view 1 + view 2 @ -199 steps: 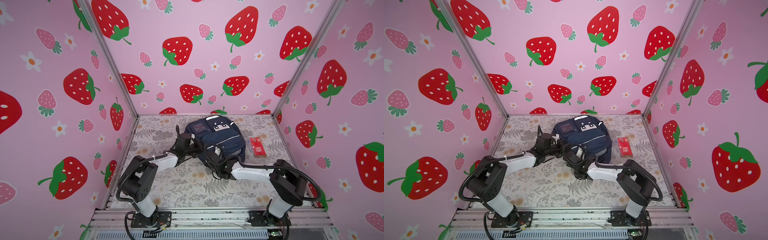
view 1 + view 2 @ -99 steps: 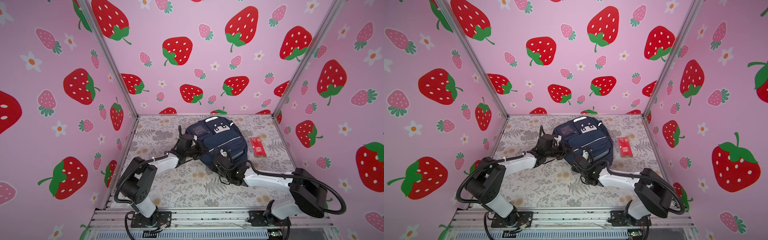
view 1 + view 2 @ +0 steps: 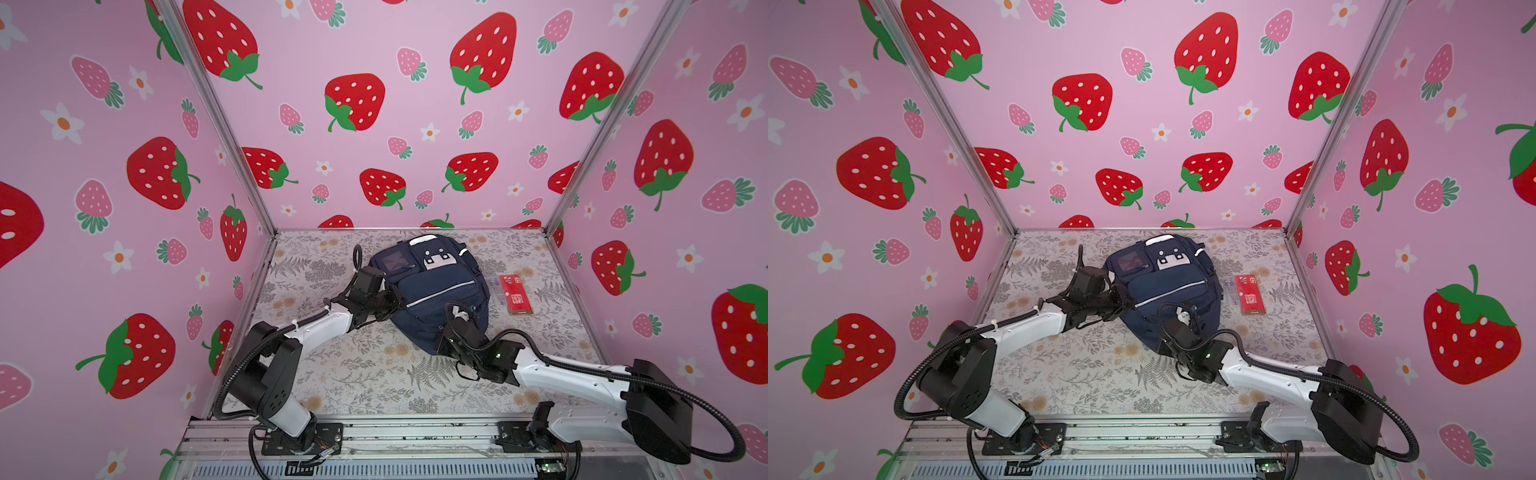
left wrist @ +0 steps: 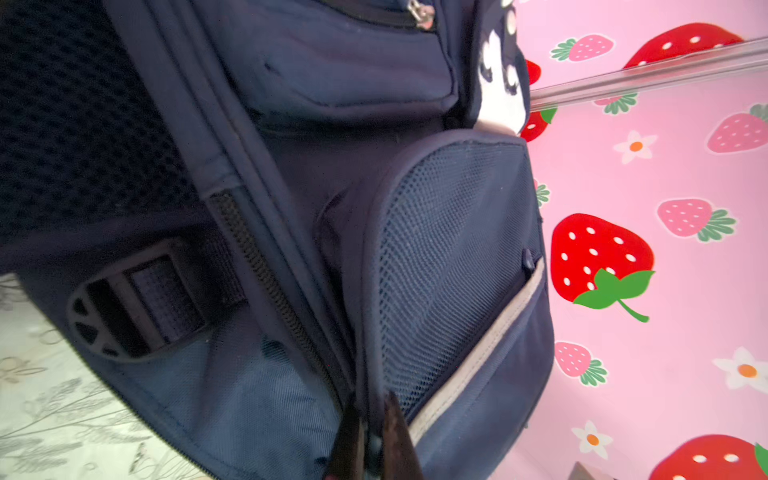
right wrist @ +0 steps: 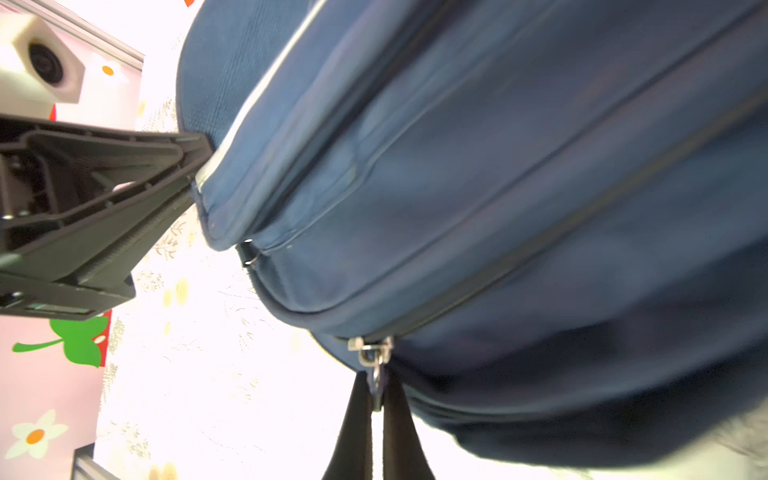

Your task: Pack the student bag

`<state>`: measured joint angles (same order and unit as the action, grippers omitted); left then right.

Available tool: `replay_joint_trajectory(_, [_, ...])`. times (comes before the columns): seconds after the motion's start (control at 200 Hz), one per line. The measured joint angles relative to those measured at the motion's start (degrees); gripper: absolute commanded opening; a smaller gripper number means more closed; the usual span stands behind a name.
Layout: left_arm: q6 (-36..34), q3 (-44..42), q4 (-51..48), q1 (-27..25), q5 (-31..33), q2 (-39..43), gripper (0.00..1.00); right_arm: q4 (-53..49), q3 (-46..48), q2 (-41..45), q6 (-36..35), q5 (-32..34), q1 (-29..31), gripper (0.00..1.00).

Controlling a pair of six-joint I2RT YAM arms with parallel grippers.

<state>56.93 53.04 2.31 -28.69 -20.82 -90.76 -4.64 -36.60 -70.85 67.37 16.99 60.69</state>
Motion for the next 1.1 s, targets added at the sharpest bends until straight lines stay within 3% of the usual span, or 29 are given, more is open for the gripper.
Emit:
replay_joint_trajectory(0.235, [-4.5,2.1,-9.1,3.1,2.5,1.4,0.0,-1.5,0.9,1.7,-6.2,-2.2,-6.4,0.0])
replay_joint_trajectory(0.395, [-7.9,4.7,-16.4,8.5,3.8,2.4,0.0,-0.2,-1.5,-2.5,-15.6,-8.0,-7.5,0.0])
replay_joint_trajectory(0.48, [-9.8,5.7,-19.3,11.5,3.9,2.4,0.33,1.4,-3.6,-5.8,-19.9,-11.7,-7.0,0.0])
replay_joint_trajectory(0.595, [-10.1,6.0,-21.9,14.5,6.8,3.9,0.57,2.5,-4.8,-7.5,-23.7,-15.2,-5.6,0.0])
replay_joint_trajectory(0.635, [-9.9,5.3,-22.1,14.7,7.1,5.4,0.62,2.9,-4.8,-7.5,-24.5,-16.3,-5.2,0.0])
replay_joint_trajectory(0.76, [-8.2,-0.3,-22.8,12.4,6.8,14.6,0.66,5.5,-4.6,-7.5,-26.1,-20.1,-4.3,0.0])
replay_joint_trajectory(0.885, [-3.6,-6.8,-22.5,6.8,6.2,23.0,0.68,6.5,-4.5,-7.5,-26.7,-22.6,-3.7,0.0])
replay_joint_trajectory(1.1, [8.9,-16.4,-13.9,-2.6,4.0,23.9,0.69,6.8,-4.5,-7.5,-26.5,-23.5,-3.6,0.0])
